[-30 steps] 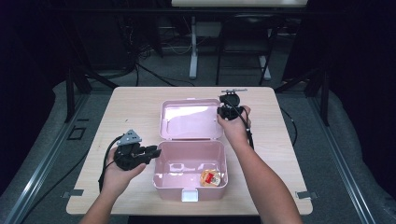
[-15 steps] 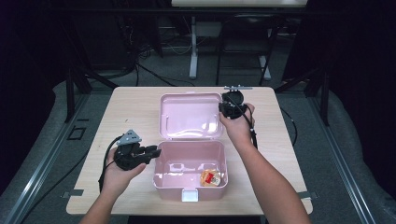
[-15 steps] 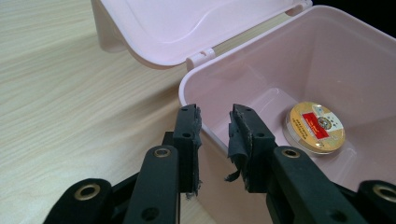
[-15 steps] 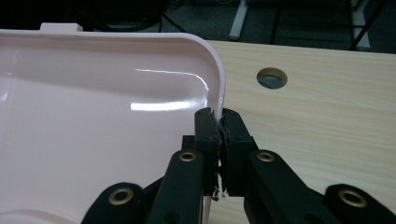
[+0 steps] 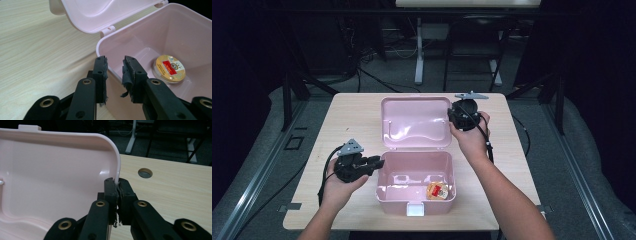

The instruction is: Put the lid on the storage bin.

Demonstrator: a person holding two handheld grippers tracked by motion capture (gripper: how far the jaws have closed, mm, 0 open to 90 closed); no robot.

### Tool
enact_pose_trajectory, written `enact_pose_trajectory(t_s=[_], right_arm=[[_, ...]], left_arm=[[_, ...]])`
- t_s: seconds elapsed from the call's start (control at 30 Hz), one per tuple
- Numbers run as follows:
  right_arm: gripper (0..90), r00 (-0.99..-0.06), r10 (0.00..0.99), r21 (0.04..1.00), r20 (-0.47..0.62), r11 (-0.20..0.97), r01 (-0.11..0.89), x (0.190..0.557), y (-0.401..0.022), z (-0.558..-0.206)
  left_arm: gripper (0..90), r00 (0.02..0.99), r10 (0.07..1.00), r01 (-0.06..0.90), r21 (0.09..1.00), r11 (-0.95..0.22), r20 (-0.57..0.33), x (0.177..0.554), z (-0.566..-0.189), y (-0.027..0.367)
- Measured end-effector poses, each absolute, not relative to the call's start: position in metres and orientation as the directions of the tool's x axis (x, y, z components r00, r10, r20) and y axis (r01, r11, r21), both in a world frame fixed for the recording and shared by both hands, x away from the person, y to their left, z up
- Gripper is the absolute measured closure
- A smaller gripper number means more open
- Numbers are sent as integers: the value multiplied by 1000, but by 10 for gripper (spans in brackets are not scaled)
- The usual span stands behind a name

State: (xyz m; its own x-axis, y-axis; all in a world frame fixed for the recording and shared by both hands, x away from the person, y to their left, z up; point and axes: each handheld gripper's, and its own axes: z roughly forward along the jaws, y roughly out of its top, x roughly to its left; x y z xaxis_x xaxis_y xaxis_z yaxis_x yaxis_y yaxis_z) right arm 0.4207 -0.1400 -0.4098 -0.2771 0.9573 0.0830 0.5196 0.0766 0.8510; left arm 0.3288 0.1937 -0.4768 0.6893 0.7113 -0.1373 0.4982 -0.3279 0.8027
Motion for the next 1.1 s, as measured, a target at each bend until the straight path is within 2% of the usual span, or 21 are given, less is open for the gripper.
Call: enact_pose_trajectory(t_s=[1.1], right_arm=[[871, -341, 939, 936, 36, 88, 340, 358, -147, -403]], left_arm=[[724, 681, 720, 499, 805, -321, -135, 328, -477, 193]])
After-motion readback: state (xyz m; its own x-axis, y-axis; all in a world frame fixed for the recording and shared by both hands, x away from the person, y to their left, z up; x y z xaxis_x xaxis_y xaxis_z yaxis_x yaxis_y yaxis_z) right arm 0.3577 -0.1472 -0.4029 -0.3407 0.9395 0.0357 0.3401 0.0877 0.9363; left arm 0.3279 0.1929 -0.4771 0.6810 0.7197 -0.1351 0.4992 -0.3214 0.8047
